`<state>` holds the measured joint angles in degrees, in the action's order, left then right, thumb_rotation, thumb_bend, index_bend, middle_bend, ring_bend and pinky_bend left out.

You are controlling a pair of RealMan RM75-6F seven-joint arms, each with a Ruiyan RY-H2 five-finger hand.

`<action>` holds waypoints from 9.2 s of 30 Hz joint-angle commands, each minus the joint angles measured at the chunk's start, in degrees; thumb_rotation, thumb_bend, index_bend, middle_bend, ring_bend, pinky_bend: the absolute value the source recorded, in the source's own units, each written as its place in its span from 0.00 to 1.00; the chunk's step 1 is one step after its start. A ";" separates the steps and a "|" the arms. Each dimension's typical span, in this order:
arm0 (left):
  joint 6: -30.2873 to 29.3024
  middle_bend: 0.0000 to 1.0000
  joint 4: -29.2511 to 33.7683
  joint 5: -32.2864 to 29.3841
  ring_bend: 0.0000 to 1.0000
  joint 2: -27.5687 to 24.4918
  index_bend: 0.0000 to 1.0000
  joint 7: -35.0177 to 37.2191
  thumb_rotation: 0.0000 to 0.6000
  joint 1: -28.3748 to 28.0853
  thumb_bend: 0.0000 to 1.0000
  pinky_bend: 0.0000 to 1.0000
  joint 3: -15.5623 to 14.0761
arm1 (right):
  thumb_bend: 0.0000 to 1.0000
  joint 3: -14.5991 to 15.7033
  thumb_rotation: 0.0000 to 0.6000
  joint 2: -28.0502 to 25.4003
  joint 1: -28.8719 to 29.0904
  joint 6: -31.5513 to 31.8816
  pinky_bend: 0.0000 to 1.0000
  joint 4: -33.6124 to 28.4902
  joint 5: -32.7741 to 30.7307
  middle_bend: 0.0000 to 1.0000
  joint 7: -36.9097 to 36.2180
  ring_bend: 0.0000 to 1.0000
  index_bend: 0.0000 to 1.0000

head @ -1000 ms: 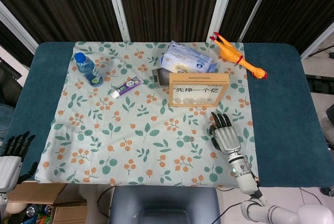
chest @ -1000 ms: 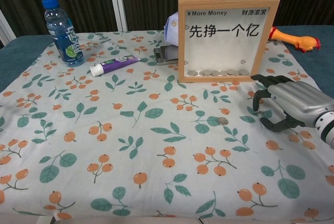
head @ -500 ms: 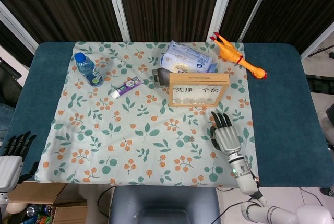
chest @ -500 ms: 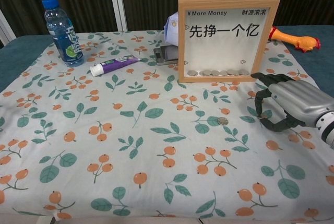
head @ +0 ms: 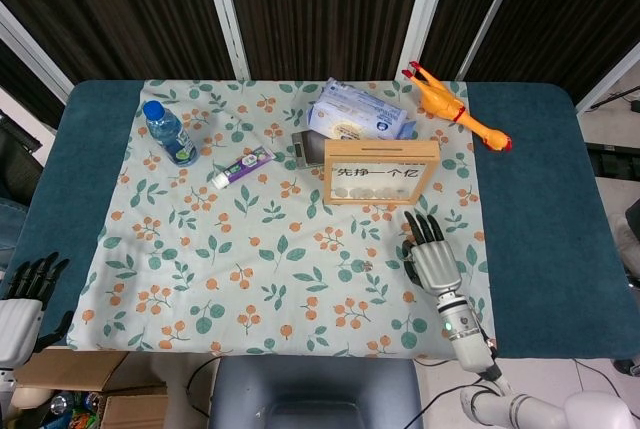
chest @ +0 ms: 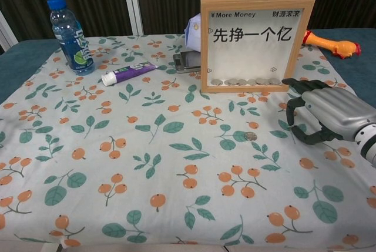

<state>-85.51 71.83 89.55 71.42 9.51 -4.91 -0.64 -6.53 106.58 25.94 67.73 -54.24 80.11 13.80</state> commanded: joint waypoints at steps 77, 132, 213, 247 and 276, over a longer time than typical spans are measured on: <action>0.79 0.00 -1.29 -0.65 0.00 -0.89 0.00 3.02 1.00 0.27 0.38 0.00 -0.04 | 0.71 -24.09 1.00 -8.07 23.65 3.66 0.00 -13.05 -16.07 0.10 24.37 0.00 0.79; 0.78 0.00 0.29 -0.26 0.00 -1.33 0.00 1.06 1.00 -0.17 0.38 0.00 -0.07 | 0.24 4.63 0.91 -37.57 -2.82 12.73 0.00 -45.20 0.12 0.00 9.40 0.00 0.00; 0.66 0.00 -5.17 -0.82 0.00 0.63 0.00 5.72 1.00 0.89 0.38 0.00 -0.21 | 0.24 2.08 1.00 5.65 3.38 0.17 0.00 0.38 4.50 0.00 9.55 0.00 0.57; 1.11 0.00 -5.60 -0.64 0.00 0.98 0.00 5.98 1.00 0.76 0.38 0.00 -0.45 | 0.24 1.35 1.00 5.45 4.30 -1.00 0.00 0.16 3.96 0.01 9.40 0.00 0.64; 1.25 0.00 -5.68 -0.78 0.00 1.03 0.00 6.27 1.00 0.83 0.38 0.00 -0.54 | 0.48 1.55 1.00 6.41 5.26 0.45 0.00 2.81 5.95 0.08 6.37 0.00 0.64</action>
<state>-84.29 66.17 88.79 72.43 15.77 -4.08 -1.19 -4.97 112.97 31.19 68.19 -51.44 86.07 20.16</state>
